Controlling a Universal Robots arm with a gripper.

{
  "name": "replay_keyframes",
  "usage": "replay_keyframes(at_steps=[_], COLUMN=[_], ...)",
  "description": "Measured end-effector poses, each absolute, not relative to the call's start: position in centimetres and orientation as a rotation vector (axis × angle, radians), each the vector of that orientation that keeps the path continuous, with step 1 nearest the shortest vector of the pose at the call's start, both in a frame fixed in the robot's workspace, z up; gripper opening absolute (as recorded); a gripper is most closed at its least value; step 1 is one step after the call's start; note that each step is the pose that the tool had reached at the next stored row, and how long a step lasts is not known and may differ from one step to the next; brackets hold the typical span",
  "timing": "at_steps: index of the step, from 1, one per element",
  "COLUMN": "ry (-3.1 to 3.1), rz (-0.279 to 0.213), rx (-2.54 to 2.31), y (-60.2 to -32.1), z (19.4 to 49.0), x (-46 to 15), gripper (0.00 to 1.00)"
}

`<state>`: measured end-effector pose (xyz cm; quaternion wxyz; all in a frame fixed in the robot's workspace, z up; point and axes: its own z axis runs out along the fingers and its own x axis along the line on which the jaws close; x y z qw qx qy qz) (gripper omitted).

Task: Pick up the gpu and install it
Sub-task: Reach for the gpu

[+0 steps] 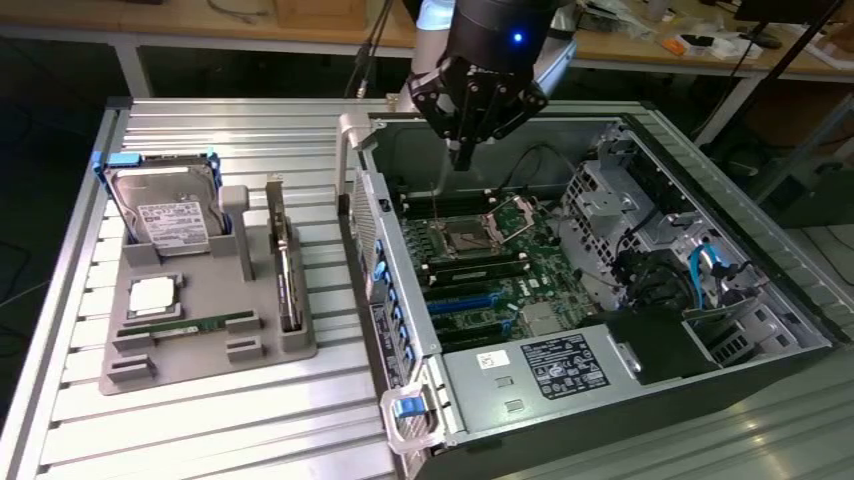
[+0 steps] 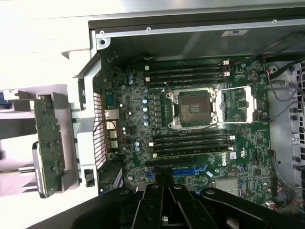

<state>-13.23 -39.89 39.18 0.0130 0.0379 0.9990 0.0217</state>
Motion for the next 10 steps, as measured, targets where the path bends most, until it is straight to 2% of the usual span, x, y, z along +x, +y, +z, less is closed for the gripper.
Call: replay_keyframes(at_steps=[10], ry=[3.113], rz=[0.068], rx=[0.118], y=[-39.9], z=[39.1], x=[-16.0], gripper=[0.11])
